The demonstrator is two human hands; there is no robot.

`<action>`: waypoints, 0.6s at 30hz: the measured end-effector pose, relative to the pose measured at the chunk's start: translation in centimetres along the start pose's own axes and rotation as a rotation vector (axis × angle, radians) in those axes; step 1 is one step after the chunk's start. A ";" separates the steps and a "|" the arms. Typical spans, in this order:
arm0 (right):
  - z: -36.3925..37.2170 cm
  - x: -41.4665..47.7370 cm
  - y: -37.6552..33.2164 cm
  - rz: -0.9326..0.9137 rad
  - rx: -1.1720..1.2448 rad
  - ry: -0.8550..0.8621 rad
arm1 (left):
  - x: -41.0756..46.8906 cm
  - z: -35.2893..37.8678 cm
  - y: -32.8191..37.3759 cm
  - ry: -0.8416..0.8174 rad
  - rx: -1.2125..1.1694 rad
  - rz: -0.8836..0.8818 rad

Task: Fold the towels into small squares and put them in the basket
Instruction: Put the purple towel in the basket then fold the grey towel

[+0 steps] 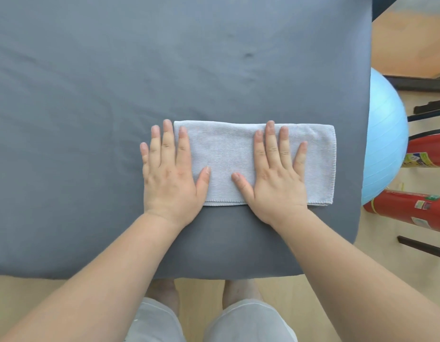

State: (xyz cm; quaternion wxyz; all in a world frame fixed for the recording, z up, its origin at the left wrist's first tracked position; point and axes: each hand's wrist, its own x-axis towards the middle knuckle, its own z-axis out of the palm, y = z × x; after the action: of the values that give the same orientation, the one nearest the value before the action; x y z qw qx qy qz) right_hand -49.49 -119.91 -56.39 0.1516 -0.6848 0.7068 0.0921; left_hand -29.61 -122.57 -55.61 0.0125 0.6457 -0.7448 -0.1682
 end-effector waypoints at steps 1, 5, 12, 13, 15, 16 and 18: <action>0.4 0.0 0.1 0.009 0.008 -0.014 | -0.1 -0.1 -0.2 -0.011 -0.011 -0.063; 0.4 0.4 0.1 0.010 0.024 -0.041 | 0.3 -0.7 -0.7 0.032 -0.077 -0.216; -0.4 1.3 -1.9 0.069 0.069 -0.022 | 2.5 -1.8 -0.4 -0.021 -0.249 -0.319; -0.2 1.5 -2.0 0.072 0.064 -0.024 | 2.7 -1.9 -0.4 -0.023 -0.266 -0.330; 0.2 1.7 -2.1 0.080 0.049 -0.033 | 3.1 -2.2 -0.5 -0.031 -0.296 -0.358; 0.3 1.7 -2.1 0.082 0.043 -0.038 | 3.3 -2.3 -0.3 -0.042 -0.303 -0.370; 0.4 1.6 -2.0 0.085 0.038 -0.040 | 3.6 -2.5 0.0 -0.069 -0.335 -0.405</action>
State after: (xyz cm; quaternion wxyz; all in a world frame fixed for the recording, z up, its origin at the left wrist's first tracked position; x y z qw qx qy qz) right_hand -47.48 -121.40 -57.20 0.1744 -0.6494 0.7336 0.0985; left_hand -29.58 -126.68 -53.95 0.0600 0.7643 -0.5623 -0.3098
